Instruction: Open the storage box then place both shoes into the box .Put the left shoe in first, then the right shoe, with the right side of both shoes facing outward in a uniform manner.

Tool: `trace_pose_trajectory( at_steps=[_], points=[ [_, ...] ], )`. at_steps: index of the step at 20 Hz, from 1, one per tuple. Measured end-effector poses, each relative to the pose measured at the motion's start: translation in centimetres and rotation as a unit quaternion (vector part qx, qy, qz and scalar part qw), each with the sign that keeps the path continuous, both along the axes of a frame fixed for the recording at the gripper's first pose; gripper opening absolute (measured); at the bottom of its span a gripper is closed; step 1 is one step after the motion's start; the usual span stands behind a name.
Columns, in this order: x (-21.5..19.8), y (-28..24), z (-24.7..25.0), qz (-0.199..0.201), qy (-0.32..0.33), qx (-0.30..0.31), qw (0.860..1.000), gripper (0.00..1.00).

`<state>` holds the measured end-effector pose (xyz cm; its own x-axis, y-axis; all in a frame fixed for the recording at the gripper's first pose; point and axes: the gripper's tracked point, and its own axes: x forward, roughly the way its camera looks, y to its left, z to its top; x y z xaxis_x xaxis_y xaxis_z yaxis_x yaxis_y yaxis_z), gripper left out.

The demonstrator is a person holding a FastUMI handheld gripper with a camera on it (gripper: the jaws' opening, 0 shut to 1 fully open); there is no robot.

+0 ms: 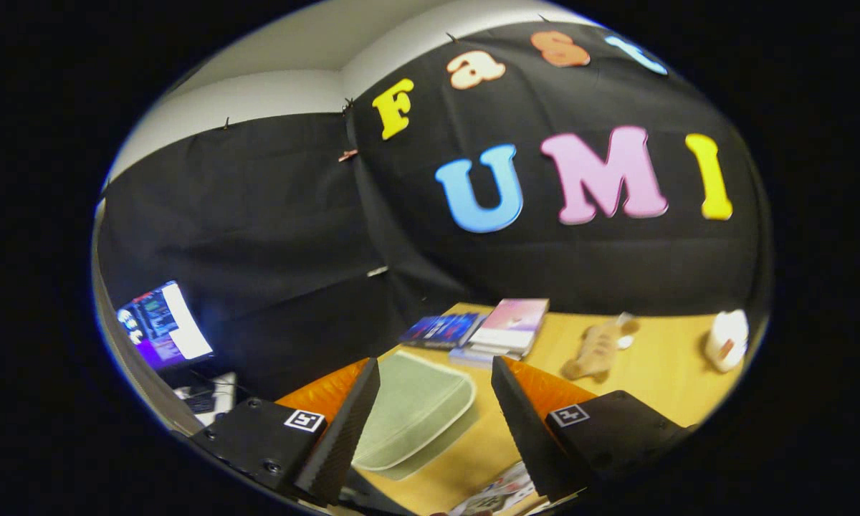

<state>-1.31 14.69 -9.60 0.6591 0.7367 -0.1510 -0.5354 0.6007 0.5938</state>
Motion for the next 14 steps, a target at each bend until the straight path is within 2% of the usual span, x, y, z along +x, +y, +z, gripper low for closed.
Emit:
trace_pose_trajectory(
  at_steps=[2,4,7,9,14],
  points=[
    [-0.4,1.9,-3.3,0.05,0.072,0.046,0.995,0.97],
    [-0.1,3.4,-6.1,0.086,0.135,0.093,0.983,0.97],
    [-0.2,5.5,-9.5,0.134,0.227,0.167,0.95,0.97],
    [-0.2,6.5,-12.0,0.156,0.28,0.19,0.928,0.97],
    [-0.1,9.3,-15.5,0.202,0.355,0.25,0.878,0.97]
  ],
)
